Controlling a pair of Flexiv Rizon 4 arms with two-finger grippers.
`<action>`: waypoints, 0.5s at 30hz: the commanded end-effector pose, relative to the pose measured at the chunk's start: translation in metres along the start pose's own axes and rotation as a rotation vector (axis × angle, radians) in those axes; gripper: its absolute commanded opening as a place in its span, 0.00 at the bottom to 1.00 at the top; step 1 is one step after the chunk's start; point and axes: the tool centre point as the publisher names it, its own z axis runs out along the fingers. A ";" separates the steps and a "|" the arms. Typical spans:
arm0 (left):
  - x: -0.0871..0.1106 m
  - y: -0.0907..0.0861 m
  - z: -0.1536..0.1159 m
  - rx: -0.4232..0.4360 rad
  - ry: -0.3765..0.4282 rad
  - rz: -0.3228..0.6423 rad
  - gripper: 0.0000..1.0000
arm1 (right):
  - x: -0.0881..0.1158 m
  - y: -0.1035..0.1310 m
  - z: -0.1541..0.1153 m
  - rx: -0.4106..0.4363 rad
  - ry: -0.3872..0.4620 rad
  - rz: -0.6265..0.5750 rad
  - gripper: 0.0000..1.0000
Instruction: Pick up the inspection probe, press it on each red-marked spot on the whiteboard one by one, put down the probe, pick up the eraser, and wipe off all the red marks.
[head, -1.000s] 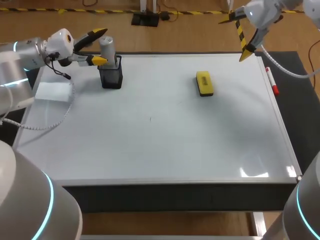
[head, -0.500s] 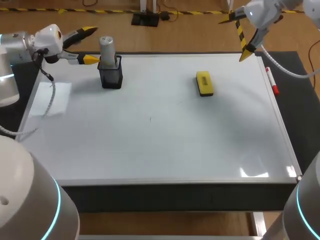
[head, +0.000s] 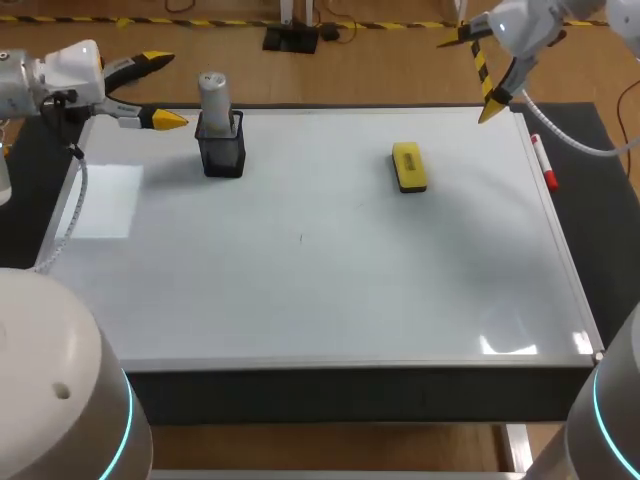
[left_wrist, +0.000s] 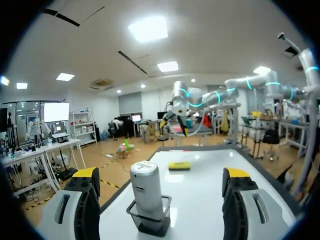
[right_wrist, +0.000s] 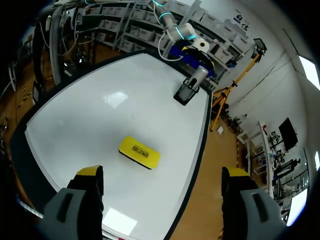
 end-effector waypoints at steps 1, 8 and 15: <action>0.015 -0.012 -0.010 -0.176 -0.298 0.009 1.00 | 0.000 0.000 -0.001 0.004 0.004 -0.001 1.00; 0.026 -0.021 -0.025 -0.183 -0.325 0.035 1.00 | 0.000 0.000 -0.001 0.004 0.004 -0.001 1.00; 0.039 -0.031 -0.036 -0.133 -0.322 0.047 1.00 | 0.000 0.000 -0.001 0.004 0.004 -0.001 1.00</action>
